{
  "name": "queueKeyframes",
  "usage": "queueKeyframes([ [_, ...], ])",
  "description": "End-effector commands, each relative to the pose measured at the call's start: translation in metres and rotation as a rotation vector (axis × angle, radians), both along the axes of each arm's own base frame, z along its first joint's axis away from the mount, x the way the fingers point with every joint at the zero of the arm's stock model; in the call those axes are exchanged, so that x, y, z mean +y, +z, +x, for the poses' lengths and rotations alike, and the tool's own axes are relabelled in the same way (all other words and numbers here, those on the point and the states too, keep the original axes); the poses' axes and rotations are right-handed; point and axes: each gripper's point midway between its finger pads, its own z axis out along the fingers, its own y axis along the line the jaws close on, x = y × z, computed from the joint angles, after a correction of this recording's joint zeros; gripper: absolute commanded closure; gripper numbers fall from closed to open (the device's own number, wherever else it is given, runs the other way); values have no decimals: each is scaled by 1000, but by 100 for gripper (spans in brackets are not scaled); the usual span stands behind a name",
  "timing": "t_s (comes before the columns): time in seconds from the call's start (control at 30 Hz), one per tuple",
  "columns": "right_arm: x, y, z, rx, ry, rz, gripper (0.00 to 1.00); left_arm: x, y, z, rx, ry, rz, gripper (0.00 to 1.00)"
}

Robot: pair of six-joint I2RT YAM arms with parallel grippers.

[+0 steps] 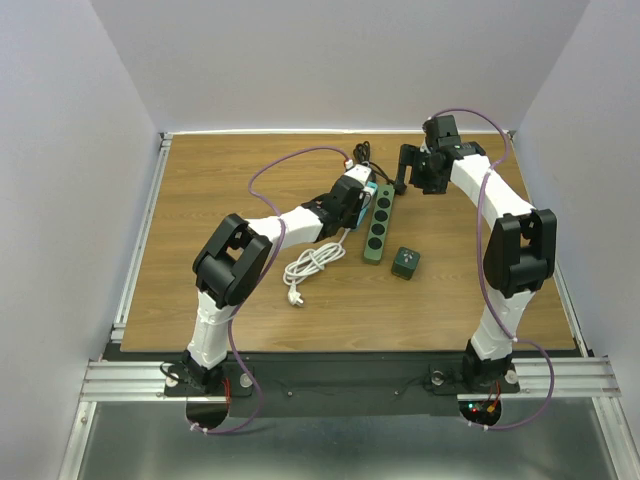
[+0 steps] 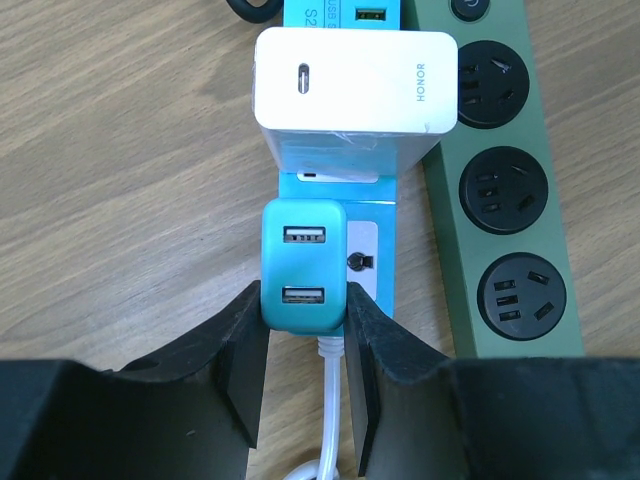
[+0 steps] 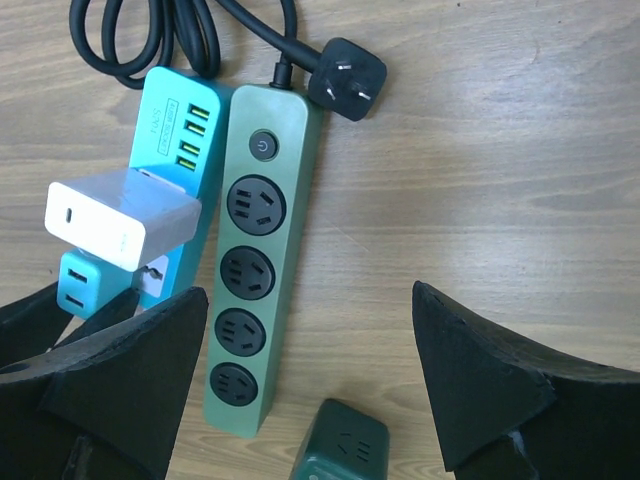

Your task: Insert the plug

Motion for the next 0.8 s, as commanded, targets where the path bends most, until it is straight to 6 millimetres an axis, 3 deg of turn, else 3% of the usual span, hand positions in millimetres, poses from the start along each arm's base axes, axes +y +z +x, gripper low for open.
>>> queueKeyframes([
  [0.0,-1,32,5,-99,9,14,12,17,-69,-37,208,-34,157,100],
  [0.13,-4,24,2,-81,4,1,12,22,-69,-35,201,-2,177,100],
  [0.3,-8,26,-5,-85,-3,-12,11,43,-39,-23,149,102,177,100],
  [0.37,-11,32,-10,-97,-5,-19,10,49,-21,-18,113,132,168,75],
  [0.4,-12,36,-12,-106,-5,-18,9,51,-14,-18,102,140,164,54],
  [0.5,-13,44,-19,-123,6,-20,6,56,17,-14,44,172,139,31],
  [0.67,-18,60,-26,-155,1,-5,2,66,81,-14,-66,214,75,13],
  [0.77,-23,71,-28,-179,-14,3,0,58,111,-25,-119,190,32,7],
])
